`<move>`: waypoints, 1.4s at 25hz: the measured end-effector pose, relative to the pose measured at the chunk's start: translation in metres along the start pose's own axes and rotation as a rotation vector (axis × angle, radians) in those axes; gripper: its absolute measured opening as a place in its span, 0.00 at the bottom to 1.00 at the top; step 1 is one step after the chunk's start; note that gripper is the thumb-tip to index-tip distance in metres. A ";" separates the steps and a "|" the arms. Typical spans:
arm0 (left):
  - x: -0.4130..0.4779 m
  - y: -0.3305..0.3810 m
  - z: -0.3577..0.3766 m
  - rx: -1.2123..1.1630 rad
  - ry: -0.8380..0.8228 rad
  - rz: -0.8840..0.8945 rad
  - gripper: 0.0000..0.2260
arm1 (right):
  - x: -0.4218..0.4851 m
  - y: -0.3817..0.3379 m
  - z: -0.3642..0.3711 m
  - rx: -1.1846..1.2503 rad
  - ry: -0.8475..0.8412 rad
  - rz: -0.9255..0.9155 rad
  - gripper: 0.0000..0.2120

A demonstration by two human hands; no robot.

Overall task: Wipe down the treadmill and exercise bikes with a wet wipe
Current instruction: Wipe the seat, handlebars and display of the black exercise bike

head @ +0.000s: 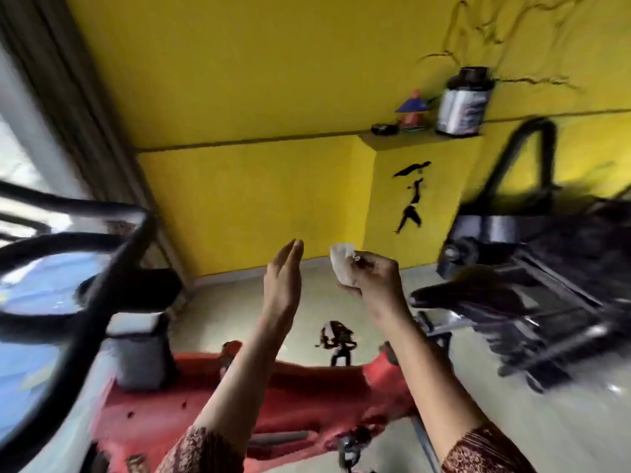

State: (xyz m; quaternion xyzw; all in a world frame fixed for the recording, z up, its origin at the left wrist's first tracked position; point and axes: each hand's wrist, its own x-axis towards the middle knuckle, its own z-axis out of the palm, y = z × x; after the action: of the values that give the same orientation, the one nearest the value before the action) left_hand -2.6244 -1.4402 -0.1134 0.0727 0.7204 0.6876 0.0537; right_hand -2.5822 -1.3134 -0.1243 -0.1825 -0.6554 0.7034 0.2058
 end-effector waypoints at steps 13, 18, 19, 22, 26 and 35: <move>-0.119 0.010 0.424 -0.144 -0.719 -0.028 0.10 | -0.041 -0.036 -0.408 0.030 0.754 -0.063 0.07; -0.190 0.013 0.571 -0.134 -0.926 -0.065 0.14 | -0.069 -0.047 -0.561 -0.013 0.969 -0.060 0.06; -0.199 0.012 0.595 -0.121 -0.947 -0.078 0.14 | -0.075 -0.046 -0.584 -0.010 0.995 -0.061 0.06; -0.228 0.009 0.665 -0.098 -1.029 -0.106 0.12 | -0.084 -0.040 -0.647 0.031 1.073 -0.065 0.05; -0.255 -0.008 0.777 -0.081 -1.104 -0.143 0.16 | -0.077 -0.023 -0.748 0.070 1.186 -0.016 0.04; -0.267 0.011 1.063 -0.065 -1.288 -0.222 0.13 | 0.009 -0.043 -0.999 0.009 1.304 0.001 0.06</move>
State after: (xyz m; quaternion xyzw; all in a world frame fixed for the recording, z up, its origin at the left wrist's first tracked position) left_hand -2.1725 -0.4429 -0.1596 0.3936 0.5262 0.5180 0.5476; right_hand -2.0617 -0.4603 -0.1558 -0.5713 -0.3932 0.4509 0.5619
